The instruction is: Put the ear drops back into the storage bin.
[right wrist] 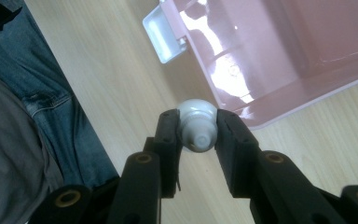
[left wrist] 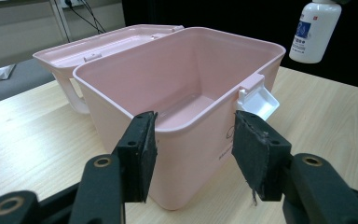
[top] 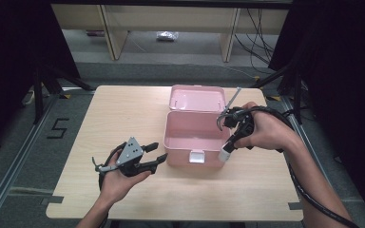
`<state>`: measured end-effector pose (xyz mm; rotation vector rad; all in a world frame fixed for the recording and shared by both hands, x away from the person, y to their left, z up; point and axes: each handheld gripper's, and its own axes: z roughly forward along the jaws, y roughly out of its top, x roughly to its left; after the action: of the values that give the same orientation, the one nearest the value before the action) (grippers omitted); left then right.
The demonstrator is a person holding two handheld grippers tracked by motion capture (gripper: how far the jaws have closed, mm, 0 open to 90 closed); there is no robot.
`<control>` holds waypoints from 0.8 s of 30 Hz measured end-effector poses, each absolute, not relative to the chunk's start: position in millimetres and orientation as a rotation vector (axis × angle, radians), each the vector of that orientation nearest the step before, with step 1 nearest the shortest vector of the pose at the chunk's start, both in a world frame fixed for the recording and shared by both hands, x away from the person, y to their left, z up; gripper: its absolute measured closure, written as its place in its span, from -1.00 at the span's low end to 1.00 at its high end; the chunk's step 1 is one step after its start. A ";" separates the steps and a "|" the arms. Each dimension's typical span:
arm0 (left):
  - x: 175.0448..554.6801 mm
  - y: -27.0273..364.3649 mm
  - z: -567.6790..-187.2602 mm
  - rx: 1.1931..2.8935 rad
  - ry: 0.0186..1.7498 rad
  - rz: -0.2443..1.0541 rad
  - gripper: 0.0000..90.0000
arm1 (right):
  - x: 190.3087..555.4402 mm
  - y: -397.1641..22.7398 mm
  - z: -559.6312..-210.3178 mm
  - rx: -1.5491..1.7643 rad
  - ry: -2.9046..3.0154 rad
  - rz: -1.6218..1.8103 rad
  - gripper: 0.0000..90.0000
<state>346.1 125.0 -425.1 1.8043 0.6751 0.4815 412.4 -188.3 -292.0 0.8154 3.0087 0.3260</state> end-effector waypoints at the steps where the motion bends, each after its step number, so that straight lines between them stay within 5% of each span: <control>1: 346.1 125.0 -425.1 1.805 0.675 0.482 0.08 | 411.3 -187.8 -290.8 0.858 3.000 0.334 0.59; 24: 346.0 125.6 -425.4 1.806 0.678 0.482 0.08 | 429.9 -191.5 -280.3 0.881 2.973 0.383 0.59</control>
<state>346.0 125.6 -425.4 1.8059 0.6781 0.4824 429.9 -191.5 -280.3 0.8808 2.9734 0.3828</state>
